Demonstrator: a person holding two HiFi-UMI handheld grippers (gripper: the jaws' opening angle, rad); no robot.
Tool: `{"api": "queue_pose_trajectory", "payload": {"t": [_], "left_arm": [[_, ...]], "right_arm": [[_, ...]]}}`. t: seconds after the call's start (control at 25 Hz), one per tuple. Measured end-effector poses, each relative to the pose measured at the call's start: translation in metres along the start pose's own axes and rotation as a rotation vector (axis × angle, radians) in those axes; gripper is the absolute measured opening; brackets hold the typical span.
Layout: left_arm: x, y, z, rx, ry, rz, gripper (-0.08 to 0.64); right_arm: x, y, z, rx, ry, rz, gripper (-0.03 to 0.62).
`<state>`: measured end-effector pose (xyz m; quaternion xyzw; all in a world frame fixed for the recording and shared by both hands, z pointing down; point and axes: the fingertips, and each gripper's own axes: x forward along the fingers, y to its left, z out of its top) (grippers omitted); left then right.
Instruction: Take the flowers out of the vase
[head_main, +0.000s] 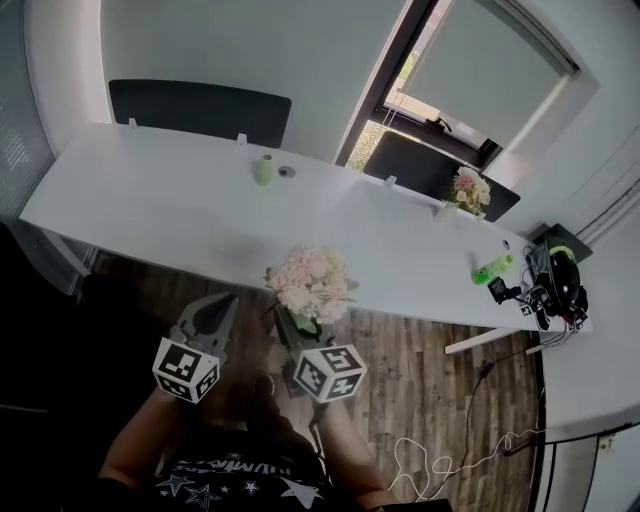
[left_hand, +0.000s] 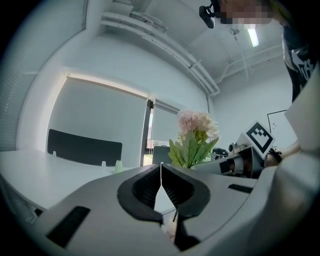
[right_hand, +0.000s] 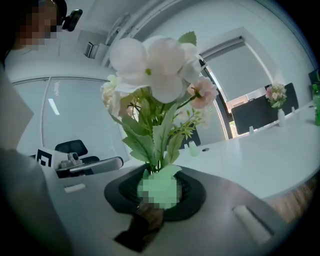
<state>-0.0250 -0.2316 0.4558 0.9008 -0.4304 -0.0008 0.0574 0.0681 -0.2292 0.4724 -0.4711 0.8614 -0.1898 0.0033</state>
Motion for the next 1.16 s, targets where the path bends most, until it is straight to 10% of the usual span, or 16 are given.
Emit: {"api": "queue_pose_trajectory", "payload": {"t": [1.16], "left_arm": [[-0.101, -0.073, -0.012, 0.004, -0.014, -0.093, 0.012]], "right_arm": [[-0.108, 0.080, -0.049, -0.013, -0.002, -0.055, 0.066]]}}
